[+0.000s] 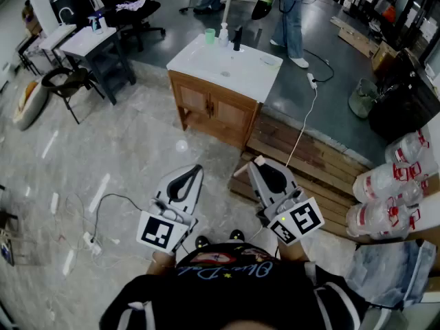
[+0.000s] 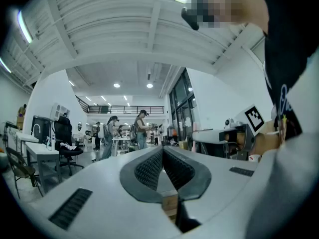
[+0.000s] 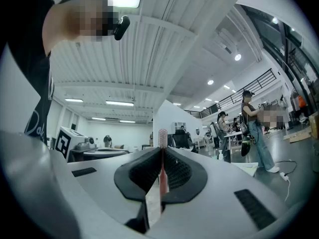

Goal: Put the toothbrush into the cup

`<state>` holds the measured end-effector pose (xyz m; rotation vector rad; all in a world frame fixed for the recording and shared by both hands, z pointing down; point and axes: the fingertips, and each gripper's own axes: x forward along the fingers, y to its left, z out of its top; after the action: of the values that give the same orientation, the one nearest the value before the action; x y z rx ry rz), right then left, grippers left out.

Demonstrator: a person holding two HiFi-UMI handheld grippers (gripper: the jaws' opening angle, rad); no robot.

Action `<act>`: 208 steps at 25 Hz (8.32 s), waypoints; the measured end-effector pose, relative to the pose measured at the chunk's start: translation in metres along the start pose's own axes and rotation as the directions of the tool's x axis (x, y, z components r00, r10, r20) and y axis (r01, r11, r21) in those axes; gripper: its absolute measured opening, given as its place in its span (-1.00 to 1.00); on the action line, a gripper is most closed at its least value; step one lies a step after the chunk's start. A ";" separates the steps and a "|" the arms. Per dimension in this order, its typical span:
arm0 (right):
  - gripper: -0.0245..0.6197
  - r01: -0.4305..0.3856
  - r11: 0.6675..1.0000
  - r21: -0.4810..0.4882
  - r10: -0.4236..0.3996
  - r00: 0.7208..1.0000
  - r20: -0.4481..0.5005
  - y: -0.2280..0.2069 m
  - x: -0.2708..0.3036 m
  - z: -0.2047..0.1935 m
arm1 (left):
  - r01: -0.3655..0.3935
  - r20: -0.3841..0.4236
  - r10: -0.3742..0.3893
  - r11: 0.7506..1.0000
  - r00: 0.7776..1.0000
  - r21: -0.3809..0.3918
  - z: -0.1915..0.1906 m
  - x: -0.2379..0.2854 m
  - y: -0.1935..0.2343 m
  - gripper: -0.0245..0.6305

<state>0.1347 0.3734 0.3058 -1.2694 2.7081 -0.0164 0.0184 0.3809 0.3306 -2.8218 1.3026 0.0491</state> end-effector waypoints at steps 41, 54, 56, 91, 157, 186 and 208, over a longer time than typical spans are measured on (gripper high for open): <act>-0.89 0.019 0.999 0.041 -0.018 0.999 -0.027 0.053 0.058 -0.028 | -0.056 -0.006 0.056 0.998 0.998 -0.035 -0.015 -0.069 0.076 -0.93; -0.89 -0.061 0.997 0.050 0.060 0.998 0.003 0.011 0.148 -0.035 | -0.142 -0.030 0.142 0.990 0.989 0.003 -0.025 -0.029 0.152 -0.93; -0.89 -0.052 0.997 0.057 0.052 0.999 -0.006 -0.001 0.159 -0.040 | -0.138 -0.033 0.137 0.990 0.990 -0.009 -0.028 -0.017 0.162 -0.93; -0.89 0.093 0.993 0.067 -0.096 0.994 0.053 -0.250 0.268 -0.044 | -0.011 -0.095 0.013 1.000 0.995 0.020 -0.046 0.252 0.244 -0.93; -0.89 0.379 0.905 -0.191 -0.398 0.915 -0.069 -0.536 0.723 -0.148 | 0.207 -0.088 -0.211 0.977 0.973 -0.056 -0.111 0.591 0.642 -0.93; -0.89 0.320 0.911 -0.259 -0.404 0.819 -0.409 -0.582 0.765 -0.283 | 0.162 -0.129 -0.175 0.981 0.976 -0.107 -0.137 0.592 0.683 -0.93; -0.76 0.315 0.923 -0.221 -0.383 0.811 -0.442 -0.579 0.773 -0.293 | 0.138 -0.136 -0.150 0.986 0.979 -0.090 -0.134 0.579 0.685 -0.93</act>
<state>0.0484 -0.6057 0.5364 -2.0377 2.8440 -0.2170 -0.1251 -0.5091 0.4280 -3.0299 1.1393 -0.1081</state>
